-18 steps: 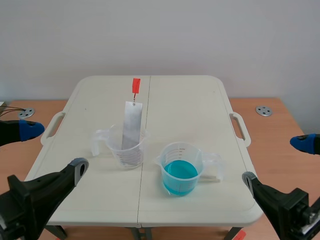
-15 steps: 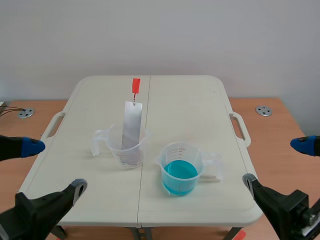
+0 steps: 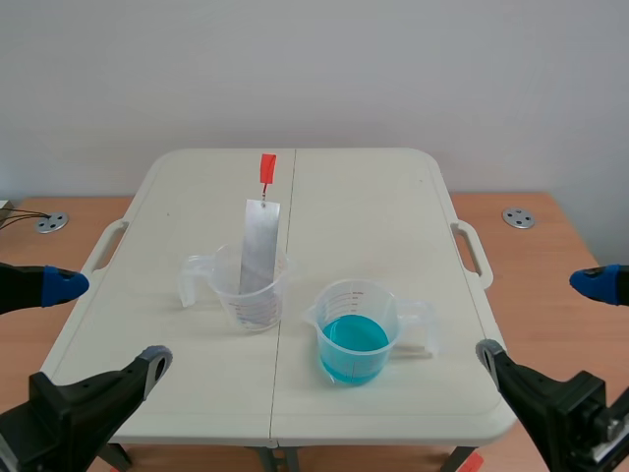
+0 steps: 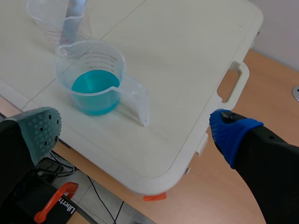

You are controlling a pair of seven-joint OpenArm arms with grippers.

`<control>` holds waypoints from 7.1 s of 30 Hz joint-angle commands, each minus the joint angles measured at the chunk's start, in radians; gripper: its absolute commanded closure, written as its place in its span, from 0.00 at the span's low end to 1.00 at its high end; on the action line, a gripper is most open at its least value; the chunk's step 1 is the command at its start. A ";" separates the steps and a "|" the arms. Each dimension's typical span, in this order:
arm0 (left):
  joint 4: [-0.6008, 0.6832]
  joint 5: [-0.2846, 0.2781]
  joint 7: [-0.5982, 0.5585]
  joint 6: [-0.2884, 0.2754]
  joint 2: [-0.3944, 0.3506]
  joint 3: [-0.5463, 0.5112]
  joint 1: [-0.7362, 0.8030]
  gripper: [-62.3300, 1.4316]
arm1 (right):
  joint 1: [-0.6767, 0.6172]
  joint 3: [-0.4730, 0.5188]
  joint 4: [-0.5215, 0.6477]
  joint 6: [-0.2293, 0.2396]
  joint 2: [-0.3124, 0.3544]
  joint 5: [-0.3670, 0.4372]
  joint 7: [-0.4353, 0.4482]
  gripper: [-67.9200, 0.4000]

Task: Hold the metal plate by the orange handle, dip it into the blue solution, take it out and point at it, then put the plate back in the beaker on the left.
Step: 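Lift the metal plate out of the left beaker, then move the plate over the blue solution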

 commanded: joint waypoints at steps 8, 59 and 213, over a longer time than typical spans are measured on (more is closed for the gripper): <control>0.012 -0.010 -0.016 0.005 0.000 0.000 0.000 0.00 | 0.001 0.004 0.010 -0.003 0.008 0.007 0.016 0.02; -0.006 0.122 0.098 0.204 -0.031 -0.113 0.567 0.95 | 0.914 -0.477 -0.529 0.095 -0.228 0.077 -0.064 0.02; -0.006 0.119 0.103 0.196 -0.036 -0.112 0.567 0.95 | 1.108 -0.551 -0.288 0.319 -0.579 -0.203 -0.460 0.97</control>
